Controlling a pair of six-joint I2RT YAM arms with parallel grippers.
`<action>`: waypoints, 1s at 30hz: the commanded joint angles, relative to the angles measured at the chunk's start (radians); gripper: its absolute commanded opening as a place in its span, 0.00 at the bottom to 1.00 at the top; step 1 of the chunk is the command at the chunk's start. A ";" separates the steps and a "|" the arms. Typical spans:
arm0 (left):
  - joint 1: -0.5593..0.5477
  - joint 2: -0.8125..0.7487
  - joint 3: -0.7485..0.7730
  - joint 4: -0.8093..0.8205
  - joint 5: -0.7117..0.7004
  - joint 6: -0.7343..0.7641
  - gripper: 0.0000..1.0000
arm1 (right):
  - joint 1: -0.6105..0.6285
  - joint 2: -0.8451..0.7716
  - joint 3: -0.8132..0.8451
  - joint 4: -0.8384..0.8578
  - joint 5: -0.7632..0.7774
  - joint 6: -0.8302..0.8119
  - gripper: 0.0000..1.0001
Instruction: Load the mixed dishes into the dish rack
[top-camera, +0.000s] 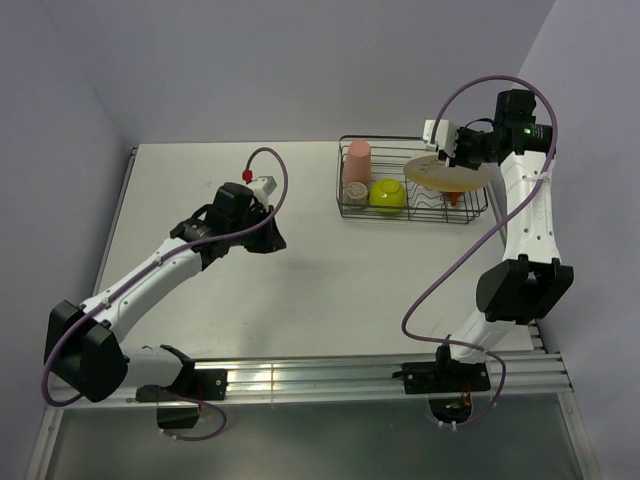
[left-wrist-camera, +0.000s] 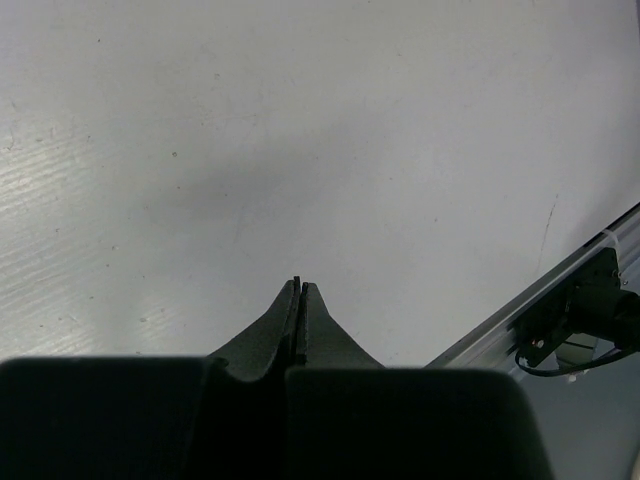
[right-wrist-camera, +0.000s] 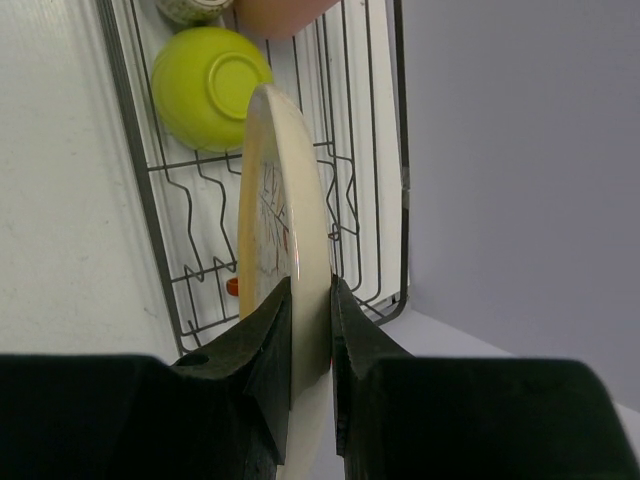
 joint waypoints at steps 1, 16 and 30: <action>0.006 0.012 0.011 0.063 0.040 0.012 0.00 | -0.011 -0.013 0.075 0.074 -0.047 -0.085 0.00; 0.014 0.038 -0.034 0.091 0.083 0.004 0.00 | 0.018 -0.038 -0.031 0.134 0.013 -0.051 0.00; 0.026 0.052 -0.054 0.112 0.100 -0.008 0.00 | 0.041 -0.004 0.000 0.074 0.039 -0.062 0.00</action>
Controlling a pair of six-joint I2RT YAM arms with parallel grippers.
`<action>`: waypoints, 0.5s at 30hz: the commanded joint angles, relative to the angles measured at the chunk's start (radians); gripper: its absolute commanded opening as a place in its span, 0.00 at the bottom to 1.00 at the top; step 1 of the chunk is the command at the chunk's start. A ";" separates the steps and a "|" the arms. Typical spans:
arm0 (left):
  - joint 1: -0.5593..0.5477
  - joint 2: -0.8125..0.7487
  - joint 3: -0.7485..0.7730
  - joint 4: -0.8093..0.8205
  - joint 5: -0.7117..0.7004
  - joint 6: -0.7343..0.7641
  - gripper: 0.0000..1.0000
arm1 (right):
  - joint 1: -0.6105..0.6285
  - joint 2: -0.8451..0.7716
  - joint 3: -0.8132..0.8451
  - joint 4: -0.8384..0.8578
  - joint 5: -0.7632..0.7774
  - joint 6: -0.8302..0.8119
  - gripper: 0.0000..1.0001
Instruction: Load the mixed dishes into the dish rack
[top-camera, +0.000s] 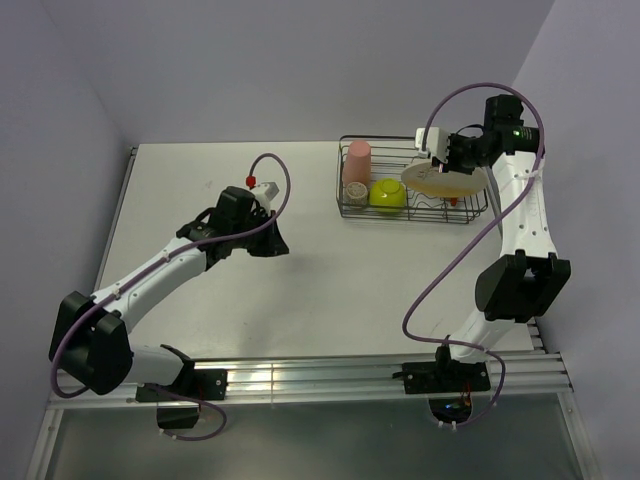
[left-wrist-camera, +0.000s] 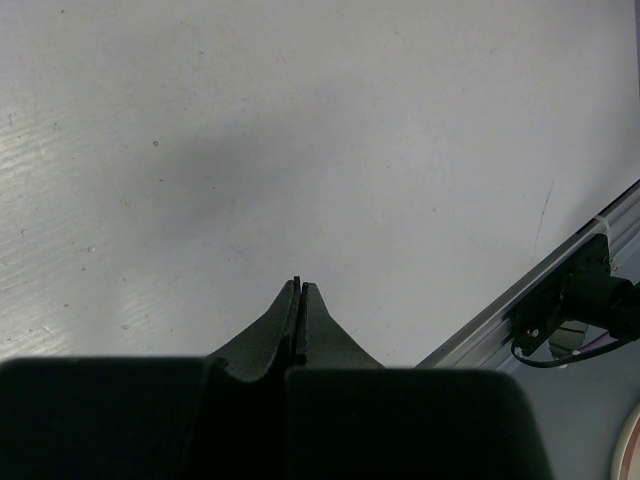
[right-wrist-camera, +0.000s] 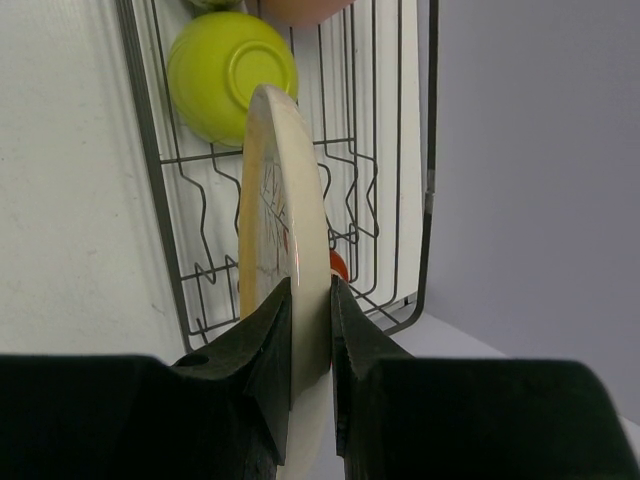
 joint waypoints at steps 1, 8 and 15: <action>0.007 0.009 0.002 0.041 0.024 0.001 0.00 | 0.009 -0.016 0.068 0.036 -0.006 -0.033 0.00; 0.010 0.023 -0.005 0.046 0.035 -0.007 0.00 | 0.014 -0.003 0.057 0.065 0.035 0.013 0.00; 0.011 0.027 -0.005 0.050 0.036 -0.009 0.00 | 0.019 -0.069 -0.042 0.166 0.035 -0.001 0.00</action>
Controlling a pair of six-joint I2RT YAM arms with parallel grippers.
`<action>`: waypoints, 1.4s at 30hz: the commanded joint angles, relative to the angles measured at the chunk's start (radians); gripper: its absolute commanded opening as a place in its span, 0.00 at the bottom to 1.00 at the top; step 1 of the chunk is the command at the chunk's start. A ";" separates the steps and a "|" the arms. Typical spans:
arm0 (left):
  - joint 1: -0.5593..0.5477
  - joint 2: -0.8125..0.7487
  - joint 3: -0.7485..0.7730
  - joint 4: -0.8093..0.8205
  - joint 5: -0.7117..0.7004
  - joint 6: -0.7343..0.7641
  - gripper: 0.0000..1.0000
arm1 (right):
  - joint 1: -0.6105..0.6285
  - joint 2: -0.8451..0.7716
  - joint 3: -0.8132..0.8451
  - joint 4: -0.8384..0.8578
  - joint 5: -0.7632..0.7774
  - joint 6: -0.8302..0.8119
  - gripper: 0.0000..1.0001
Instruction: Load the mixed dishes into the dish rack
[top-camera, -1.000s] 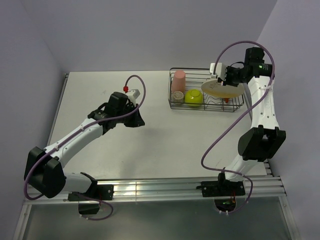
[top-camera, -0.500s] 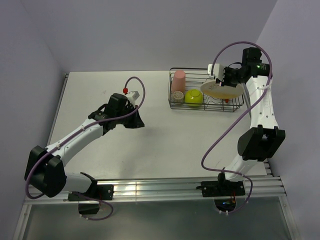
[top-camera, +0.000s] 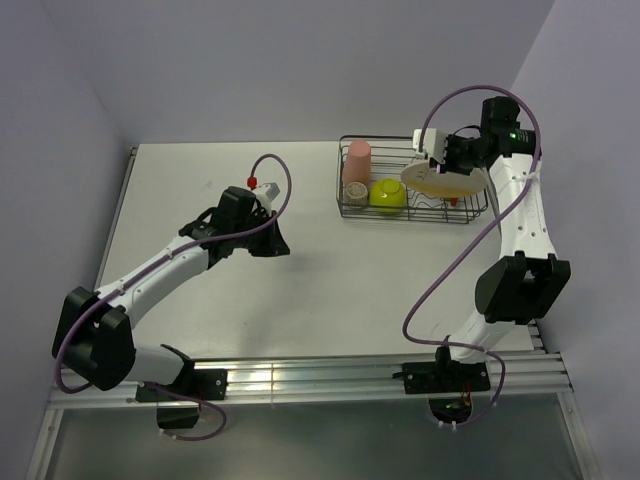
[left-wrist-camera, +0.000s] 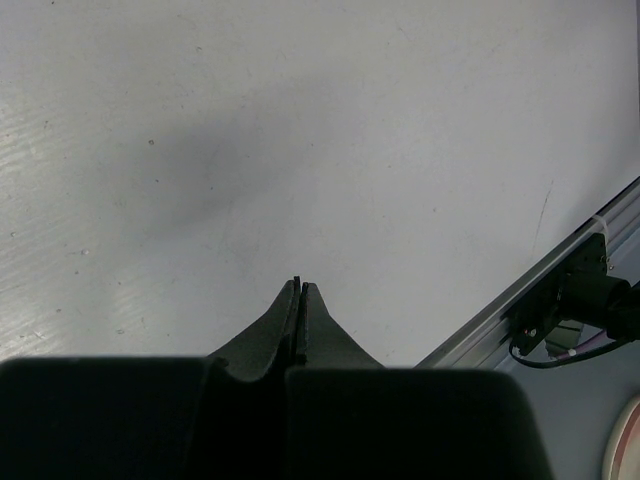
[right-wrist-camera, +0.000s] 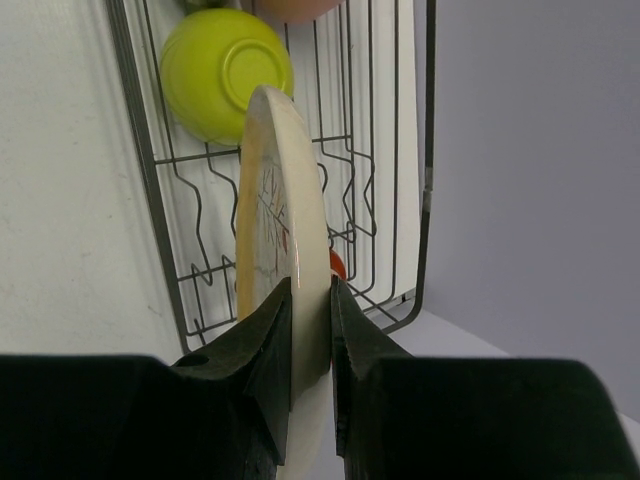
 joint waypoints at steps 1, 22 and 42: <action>0.006 0.003 0.001 0.041 0.019 -0.004 0.00 | 0.008 -0.083 -0.055 0.165 0.009 -0.022 0.00; 0.009 0.017 -0.008 0.050 0.038 -0.015 0.00 | 0.019 -0.065 -0.069 0.176 0.073 -0.027 0.00; 0.038 0.035 -0.028 0.082 0.070 -0.004 0.00 | 0.117 -0.009 -0.064 0.185 0.255 -0.045 0.00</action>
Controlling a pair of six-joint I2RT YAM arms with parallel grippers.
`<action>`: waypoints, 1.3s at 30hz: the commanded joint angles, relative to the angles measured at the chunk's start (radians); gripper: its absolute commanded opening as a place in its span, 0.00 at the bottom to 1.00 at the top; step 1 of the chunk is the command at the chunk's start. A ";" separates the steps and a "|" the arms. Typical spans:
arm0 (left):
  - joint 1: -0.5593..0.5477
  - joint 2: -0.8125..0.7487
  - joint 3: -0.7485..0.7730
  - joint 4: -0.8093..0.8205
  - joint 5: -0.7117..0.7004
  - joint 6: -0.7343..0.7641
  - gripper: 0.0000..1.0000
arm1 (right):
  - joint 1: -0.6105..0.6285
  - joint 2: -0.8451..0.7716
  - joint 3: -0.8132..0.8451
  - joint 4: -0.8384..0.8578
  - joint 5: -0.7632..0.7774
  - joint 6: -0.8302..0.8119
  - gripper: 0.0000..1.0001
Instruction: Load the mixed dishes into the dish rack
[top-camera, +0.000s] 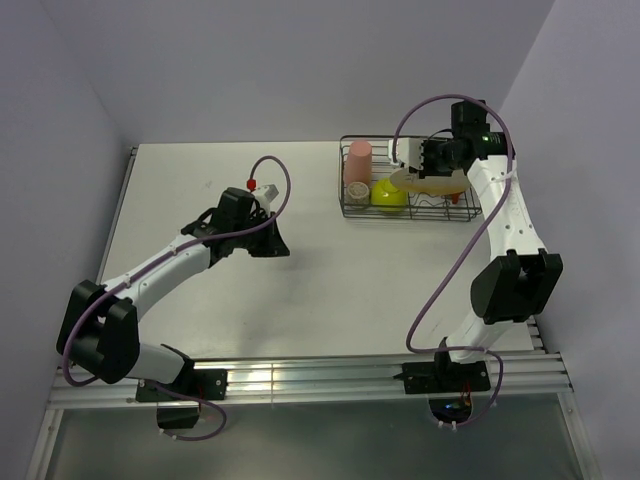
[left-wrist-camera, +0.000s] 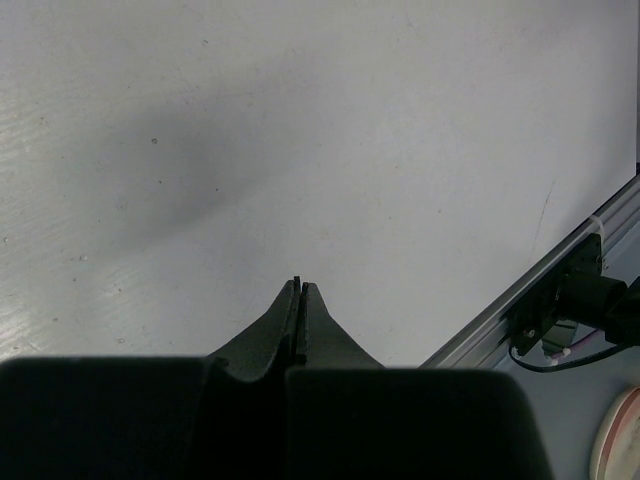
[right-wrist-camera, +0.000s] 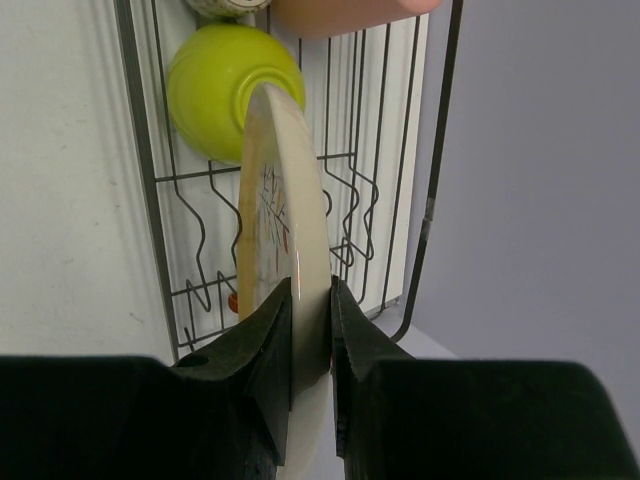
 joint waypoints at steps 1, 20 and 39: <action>0.010 0.000 -0.004 0.044 0.032 -0.001 0.00 | -0.015 0.007 0.019 0.093 0.098 -0.045 0.00; 0.024 0.040 0.008 0.046 0.047 -0.002 0.00 | -0.037 0.113 0.048 0.114 0.077 0.042 0.00; 0.022 0.113 0.132 0.006 -0.023 -0.023 0.04 | 0.026 0.029 -0.068 0.396 0.197 0.168 0.00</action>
